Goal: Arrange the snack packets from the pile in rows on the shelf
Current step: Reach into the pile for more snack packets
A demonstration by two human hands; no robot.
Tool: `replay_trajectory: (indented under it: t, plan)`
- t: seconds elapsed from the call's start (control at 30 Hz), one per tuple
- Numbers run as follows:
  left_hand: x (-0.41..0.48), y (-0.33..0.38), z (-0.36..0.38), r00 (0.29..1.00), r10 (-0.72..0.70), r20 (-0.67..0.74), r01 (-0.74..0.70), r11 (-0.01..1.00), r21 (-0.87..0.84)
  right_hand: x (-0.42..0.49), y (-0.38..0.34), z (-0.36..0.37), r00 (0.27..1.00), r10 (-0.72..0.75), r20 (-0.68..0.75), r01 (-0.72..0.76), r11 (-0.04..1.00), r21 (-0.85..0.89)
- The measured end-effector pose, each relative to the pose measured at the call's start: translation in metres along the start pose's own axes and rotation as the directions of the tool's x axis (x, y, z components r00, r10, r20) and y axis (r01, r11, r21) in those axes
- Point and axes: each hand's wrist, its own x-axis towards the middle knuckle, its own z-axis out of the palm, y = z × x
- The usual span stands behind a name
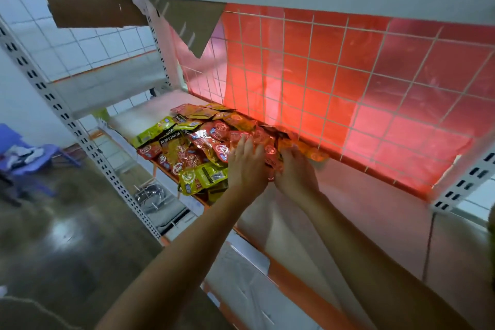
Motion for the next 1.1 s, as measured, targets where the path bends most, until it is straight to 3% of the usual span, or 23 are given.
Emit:
replay_trajectory:
  t: [0.2, 0.3, 0.5, 0.67, 0.8, 0.87, 0.93, 1.03, 1.1]
  plan:
    - [0.014, -0.019, 0.007, 0.983, -0.174, 0.062, 0.171, 0.984, 0.04, 0.031, 0.007, 0.017, 0.998, 0.025, 0.049, -0.024, 1.0, -0.016]
    - [0.017, -0.02, 0.009, 0.985, -0.169, -0.012, 0.17, 0.982, 0.086, 0.031, 0.011, 0.028, 0.99, 0.033, 0.135, -0.028, 0.999, -0.035]
    - [0.017, -0.016, 0.008, 0.977, -0.192, -0.094, 0.201, 0.976, 0.089, 0.026, 0.021, 0.034, 0.992, -0.028, 0.122, 0.038, 0.996, -0.078]
    - [0.012, -0.013, 0.008, 0.979, -0.134, -0.153, 0.126, 0.99, -0.063, 0.013, 0.017, 0.032, 0.997, -0.019, 0.073, 0.025, 0.996, -0.088]
    - [0.0, -0.003, 0.0, 0.957, -0.147, -0.25, 0.047, 0.929, -0.366, -0.012, 0.008, 0.01, 0.993, 0.09, -0.07, -0.073, 0.974, 0.212]
    - [-0.01, 0.01, -0.008, 0.946, -0.187, -0.265, 0.007, 0.829, -0.56, -0.027, 0.007, -0.006, 0.982, 0.166, -0.094, -0.13, 0.944, 0.304]
    - [-0.022, 0.026, -0.018, 0.957, -0.228, -0.178, 0.015, 0.654, -0.756, -0.036, 0.012, -0.014, 0.963, 0.244, -0.112, -0.179, 0.896, 0.405]
    - [-0.03, 0.05, -0.028, 0.964, -0.247, 0.099, 0.156, 0.225, -0.962, -0.049, 0.023, -0.027, 0.896, 0.433, -0.097, -0.277, 0.717, 0.64]
    - [-0.031, 0.064, -0.027, 0.937, -0.211, 0.277, 0.274, -0.043, -0.961, -0.06, 0.032, -0.039, 0.846, 0.53, -0.056, -0.307, 0.571, 0.762]
